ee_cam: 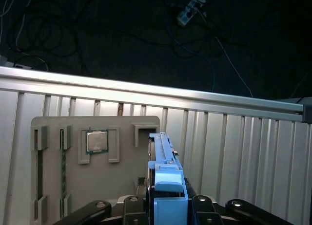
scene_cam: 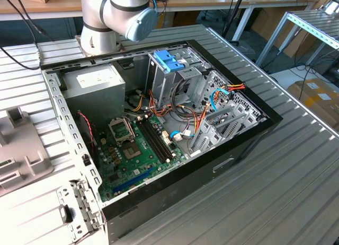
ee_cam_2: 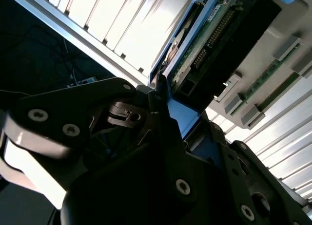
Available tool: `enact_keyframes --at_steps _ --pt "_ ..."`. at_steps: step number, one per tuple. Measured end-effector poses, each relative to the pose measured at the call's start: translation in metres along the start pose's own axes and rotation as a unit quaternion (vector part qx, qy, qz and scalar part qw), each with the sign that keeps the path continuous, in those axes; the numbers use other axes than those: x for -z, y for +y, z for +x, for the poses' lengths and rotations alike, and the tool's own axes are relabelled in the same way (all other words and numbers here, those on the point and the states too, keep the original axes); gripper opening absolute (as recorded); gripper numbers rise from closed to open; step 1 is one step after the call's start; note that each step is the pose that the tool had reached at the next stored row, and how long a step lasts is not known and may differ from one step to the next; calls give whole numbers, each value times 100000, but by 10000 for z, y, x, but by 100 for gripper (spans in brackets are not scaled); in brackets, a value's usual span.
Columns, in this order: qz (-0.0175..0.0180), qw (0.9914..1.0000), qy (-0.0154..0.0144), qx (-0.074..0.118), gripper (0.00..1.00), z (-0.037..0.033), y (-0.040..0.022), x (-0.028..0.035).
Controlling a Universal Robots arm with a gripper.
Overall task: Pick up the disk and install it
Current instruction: 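Pick up the disk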
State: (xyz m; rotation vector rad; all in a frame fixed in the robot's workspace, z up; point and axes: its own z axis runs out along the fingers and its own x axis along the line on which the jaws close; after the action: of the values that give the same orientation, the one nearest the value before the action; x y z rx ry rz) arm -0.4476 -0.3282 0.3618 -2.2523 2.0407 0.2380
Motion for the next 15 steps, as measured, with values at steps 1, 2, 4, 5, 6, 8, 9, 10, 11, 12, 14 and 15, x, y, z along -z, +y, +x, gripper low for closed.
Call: enact_keyframes --at_steps 1,2,4,5,6,8,9,10,11,12,14,15 --pt "7 100000 -50 6 37 -1 0 9" --pt "13 100000 -126 12 37 -3 1 23" --pt "34 100000 -300 21 37 -6 2 48" --pt "44 99999 -366 23 37 -7 3 56" --pt "49 99999 -442 27 37 -8 3 65" --pt "59 99998 -632 39 37 -10 3 82" --pt "72 99997 -740 43 37 -11 4 91" --pt "81 99997 -829 48 37 -12 4 99" --pt "91 99996 -911 51 37 -14 4 106" --pt "99 99995 -997 57 37 -15 5 115" --pt "130 99991 -1312 76 37 -20 6 149" --pt "139 99990 -1401 80 37 -22 6 157"
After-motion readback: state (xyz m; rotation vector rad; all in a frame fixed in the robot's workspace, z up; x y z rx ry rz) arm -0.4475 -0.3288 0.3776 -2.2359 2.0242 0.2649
